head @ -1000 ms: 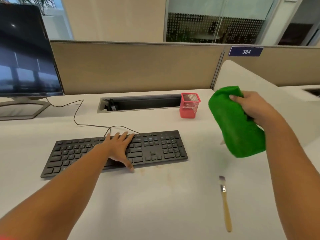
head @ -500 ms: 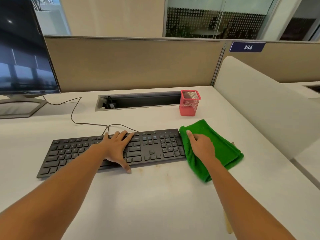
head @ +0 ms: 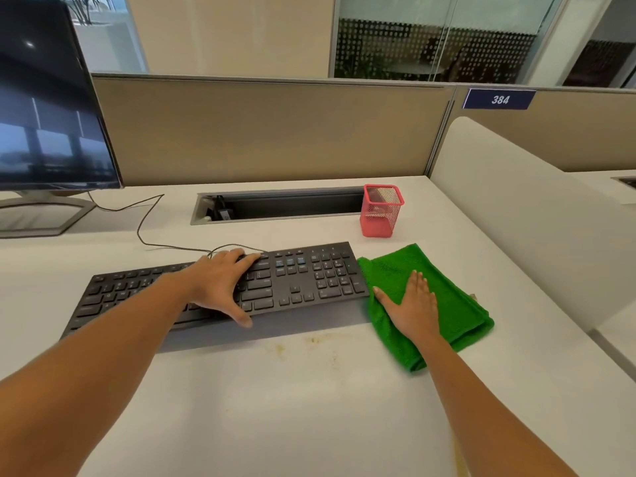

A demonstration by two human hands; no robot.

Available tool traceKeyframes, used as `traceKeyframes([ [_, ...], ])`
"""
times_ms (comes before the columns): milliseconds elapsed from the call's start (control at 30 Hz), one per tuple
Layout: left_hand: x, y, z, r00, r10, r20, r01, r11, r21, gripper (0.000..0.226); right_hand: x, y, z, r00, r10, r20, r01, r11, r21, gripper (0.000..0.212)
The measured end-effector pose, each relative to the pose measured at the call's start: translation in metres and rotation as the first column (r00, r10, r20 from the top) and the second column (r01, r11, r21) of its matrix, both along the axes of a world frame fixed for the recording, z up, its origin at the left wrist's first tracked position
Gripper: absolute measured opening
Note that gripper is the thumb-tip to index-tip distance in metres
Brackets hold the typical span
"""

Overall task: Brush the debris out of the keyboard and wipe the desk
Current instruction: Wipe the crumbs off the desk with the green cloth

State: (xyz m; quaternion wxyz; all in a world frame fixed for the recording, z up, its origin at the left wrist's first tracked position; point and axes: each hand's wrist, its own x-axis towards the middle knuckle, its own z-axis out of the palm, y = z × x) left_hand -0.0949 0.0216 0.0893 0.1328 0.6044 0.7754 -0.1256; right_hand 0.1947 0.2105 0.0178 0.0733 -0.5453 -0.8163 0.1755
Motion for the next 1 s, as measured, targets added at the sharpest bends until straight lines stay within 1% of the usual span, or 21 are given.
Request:
traceKeyframes([
  [67, -0.010, 0.002, 0.014, 0.999, 0.033, 0.005, -0.033, 0.999, 0.013, 0.160, -0.005, 0.001, 0.000, 0.997, 0.027, 0.074, -0.028, 1.000, 0.010, 0.105],
  [133, -0.019, 0.004, 0.027, 0.997, 0.073, 0.007, -0.073, 0.997, 0.029, 0.164, -0.010, 0.002, 0.001, 0.989, 0.050, 0.140, -0.055, 0.998, 0.031, 0.103],
  [200, -0.028, 0.006, 0.040, 0.995, 0.104, 0.012, -0.104, 0.993, 0.051, 0.165, -0.018, -0.002, 0.003, 0.980, 0.104, 0.171, -0.115, 0.992, 0.054, 0.090],
  [300, -0.038, 0.011, 0.055, 0.992, 0.128, -0.017, -0.127, 0.989, 0.075, 0.154, -0.038, -0.020, 0.003, 0.959, 0.252, 0.129, -0.263, 0.961, 0.080, 0.063],
  [400, -0.041, 0.015, 0.066, 0.990, 0.137, -0.041, -0.134, 0.988, 0.076, 0.151, -0.069, -0.049, 0.004, 0.913, 0.408, 0.016, -0.408, 0.910, 0.075, 0.052],
  [467, -0.040, 0.018, 0.071, 0.990, 0.138, -0.041, -0.134, 0.988, 0.082, 0.151, -0.086, -0.075, 0.007, 0.868, 0.487, -0.095, -0.489, 0.872, 0.002, 0.057],
  [500, -0.040, 0.020, 0.072, 0.990, 0.138, -0.040, -0.134, 0.987, 0.084, 0.151, -0.091, -0.087, 0.009, 0.853, 0.485, -0.193, -0.507, 0.858, -0.087, 0.058],
  [533, -0.040, 0.021, 0.074, 0.990, 0.136, -0.039, -0.133, 0.988, 0.082, 0.151, -0.094, -0.096, 0.012, 0.838, 0.450, -0.308, -0.515, 0.839, -0.175, 0.057],
  [567, -0.039, 0.023, 0.075, 0.990, 0.133, -0.038, -0.130, 0.988, 0.077, 0.151, -0.094, -0.101, 0.015, 0.822, 0.390, -0.414, -0.508, 0.831, -0.227, 0.057],
  [600, -0.040, 0.026, 0.075, 0.991, 0.130, -0.036, -0.127, 0.989, 0.077, 0.151, -0.091, -0.101, 0.020, 0.807, 0.337, -0.485, -0.490, 0.841, -0.232, 0.058],
  [633, -0.040, 0.028, 0.076, 0.991, 0.127, -0.036, -0.124, 0.989, 0.081, 0.151, -0.086, -0.097, 0.025, 0.804, 0.298, -0.515, -0.453, 0.868, -0.204, 0.060],
  [733, -0.043, 0.034, 0.079, 0.992, 0.119, -0.033, -0.115, 0.988, 0.102, 0.150, -0.065, -0.068, 0.043, 0.827, 0.286, -0.484, -0.357, 0.932, -0.060, 0.062],
  [833, -0.046, 0.040, 0.082, 0.992, 0.119, -0.036, -0.114, 0.987, 0.115, 0.146, -0.041, -0.026, 0.048, 0.876, 0.305, -0.373, -0.309, 0.950, 0.051, 0.061],
  [900, -0.049, 0.045, 0.084, 0.991, 0.125, -0.047, -0.118, 0.985, 0.125, 0.138, -0.032, 0.000, 0.037, 0.922, 0.289, -0.258, -0.291, 0.956, 0.032, 0.057],
  [967, -0.052, 0.049, 0.085, 0.990, 0.129, -0.054, -0.122, 0.986, 0.116, 0.136, -0.033, 0.018, 0.022, 0.954, 0.233, -0.189, -0.249, 0.966, -0.067, 0.045],
  [1000, -0.052, 0.051, 0.085, 0.990, 0.128, -0.056, -0.122, 0.987, 0.109, 0.137, -0.037, 0.024, 0.016, 0.961, 0.225, -0.160, -0.242, 0.966, -0.091, 0.043],
])
